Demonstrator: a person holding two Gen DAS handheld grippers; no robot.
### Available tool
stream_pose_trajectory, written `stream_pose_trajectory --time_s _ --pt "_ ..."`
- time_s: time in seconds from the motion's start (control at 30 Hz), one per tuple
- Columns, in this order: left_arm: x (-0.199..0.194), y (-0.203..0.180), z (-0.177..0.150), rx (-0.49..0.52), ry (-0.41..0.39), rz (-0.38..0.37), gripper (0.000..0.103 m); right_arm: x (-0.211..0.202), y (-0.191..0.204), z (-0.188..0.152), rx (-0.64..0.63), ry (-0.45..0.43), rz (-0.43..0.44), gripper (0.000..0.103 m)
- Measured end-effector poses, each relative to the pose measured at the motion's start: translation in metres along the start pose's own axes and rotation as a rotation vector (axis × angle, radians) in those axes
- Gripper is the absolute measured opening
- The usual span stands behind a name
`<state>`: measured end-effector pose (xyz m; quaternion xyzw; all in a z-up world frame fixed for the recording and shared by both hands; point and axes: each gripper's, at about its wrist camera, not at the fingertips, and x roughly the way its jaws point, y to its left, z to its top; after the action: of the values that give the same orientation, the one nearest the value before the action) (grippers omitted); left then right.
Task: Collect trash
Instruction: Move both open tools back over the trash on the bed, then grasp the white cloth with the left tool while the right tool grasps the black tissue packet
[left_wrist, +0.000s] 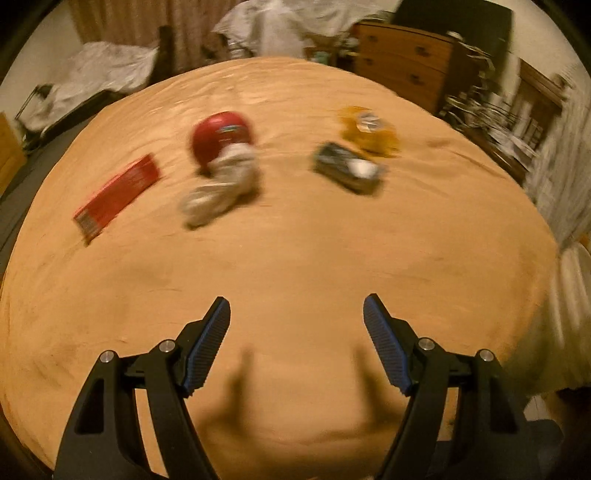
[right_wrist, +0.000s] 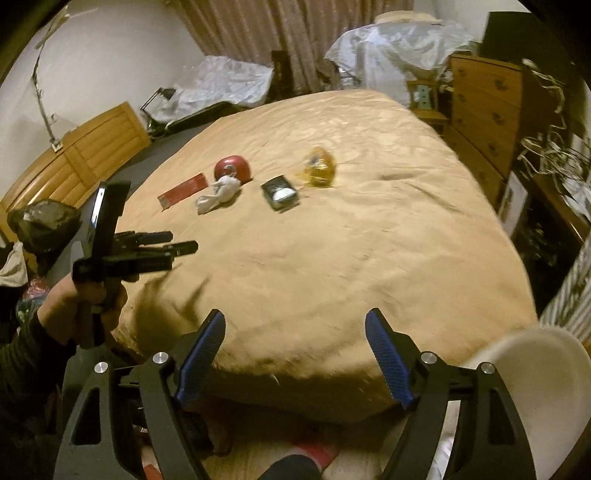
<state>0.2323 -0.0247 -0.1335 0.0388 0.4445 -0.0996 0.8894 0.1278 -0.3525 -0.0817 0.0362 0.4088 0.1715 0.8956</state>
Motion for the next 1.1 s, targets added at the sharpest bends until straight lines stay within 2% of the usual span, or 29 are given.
stream_pose_trajectory --time_s 0.1,0.33,0.57,0.73,0.77,0.83,0.87,0.93,1.1 --pt "0.006 0.025 0.011 -0.034 -0.011 0.02 0.071 0.031 0.013 0.018 -0.031 0.02 0.009 0.079" --pt "0.031 0.063 0.047 -0.084 -0.045 0.03 0.083 0.11 0.034 0.062 -0.111 0.09 0.007 0.079" --pt "0.067 0.058 0.079 -0.071 -0.055 -0.031 0.087 0.168 0.025 0.098 -0.135 0.127 -0.005 0.079" --pt "0.096 0.06 0.087 -0.125 -0.033 -0.028 0.086 0.194 0.022 0.118 -0.156 0.135 -0.008 0.079" --pt "0.097 0.06 0.088 -0.13 -0.047 -0.023 0.084 0.2 0.022 0.124 -0.165 0.136 -0.009 0.079" --pt "0.097 0.057 0.091 -0.13 -0.056 -0.025 0.063 0.209 0.022 0.13 -0.179 0.139 -0.01 0.079" --pt "0.097 0.056 0.091 -0.132 -0.059 -0.025 0.058 0.213 0.022 0.133 -0.183 0.14 -0.01 0.079" --pt "0.094 0.055 0.091 -0.132 -0.063 -0.064 0.035 0.224 0.024 0.141 -0.196 0.145 -0.011 0.079" --pt "0.075 0.05 0.079 -0.089 -0.062 -0.066 0.034 0.246 0.032 0.156 -0.244 0.149 -0.018 0.077"
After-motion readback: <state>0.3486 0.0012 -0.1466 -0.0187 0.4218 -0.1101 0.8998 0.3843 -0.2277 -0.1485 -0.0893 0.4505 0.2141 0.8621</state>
